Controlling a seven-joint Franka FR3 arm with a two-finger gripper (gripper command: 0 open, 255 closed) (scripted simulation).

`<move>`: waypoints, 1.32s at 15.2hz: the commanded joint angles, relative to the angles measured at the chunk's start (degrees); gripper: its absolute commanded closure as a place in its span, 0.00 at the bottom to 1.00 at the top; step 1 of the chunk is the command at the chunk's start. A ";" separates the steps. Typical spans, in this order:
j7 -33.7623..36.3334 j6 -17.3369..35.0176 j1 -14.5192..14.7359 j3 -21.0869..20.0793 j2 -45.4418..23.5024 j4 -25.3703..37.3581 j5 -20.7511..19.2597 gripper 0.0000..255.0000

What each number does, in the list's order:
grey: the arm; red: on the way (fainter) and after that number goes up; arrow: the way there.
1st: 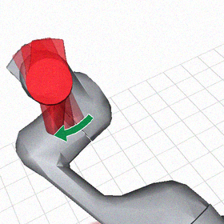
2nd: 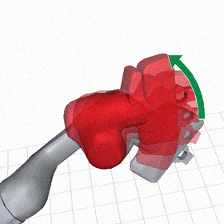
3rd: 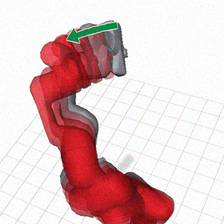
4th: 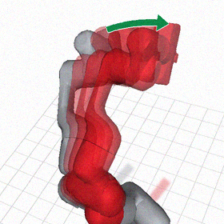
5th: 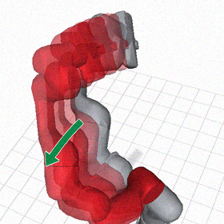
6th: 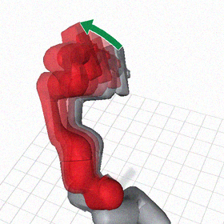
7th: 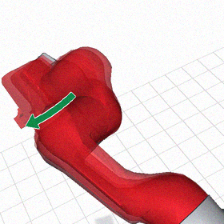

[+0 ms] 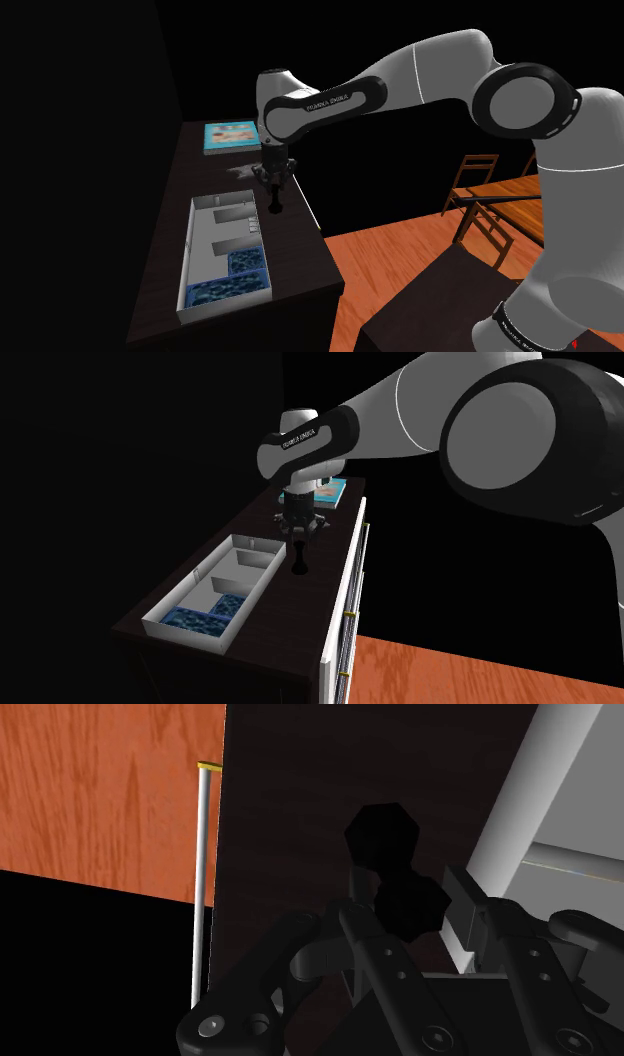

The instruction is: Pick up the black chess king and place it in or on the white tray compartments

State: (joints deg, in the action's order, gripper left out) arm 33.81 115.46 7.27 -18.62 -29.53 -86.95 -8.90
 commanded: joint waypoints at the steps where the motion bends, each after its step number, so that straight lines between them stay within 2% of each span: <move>1: -0.14 -1.15 -0.06 -0.09 0.49 0.67 0.18 1.00; 20: -0.84 -14.68 0.53 -0.71 2.60 12.24 1.15 1.00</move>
State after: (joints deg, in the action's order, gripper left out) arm 32.98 101.49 7.76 -19.29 -27.09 -75.24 -7.81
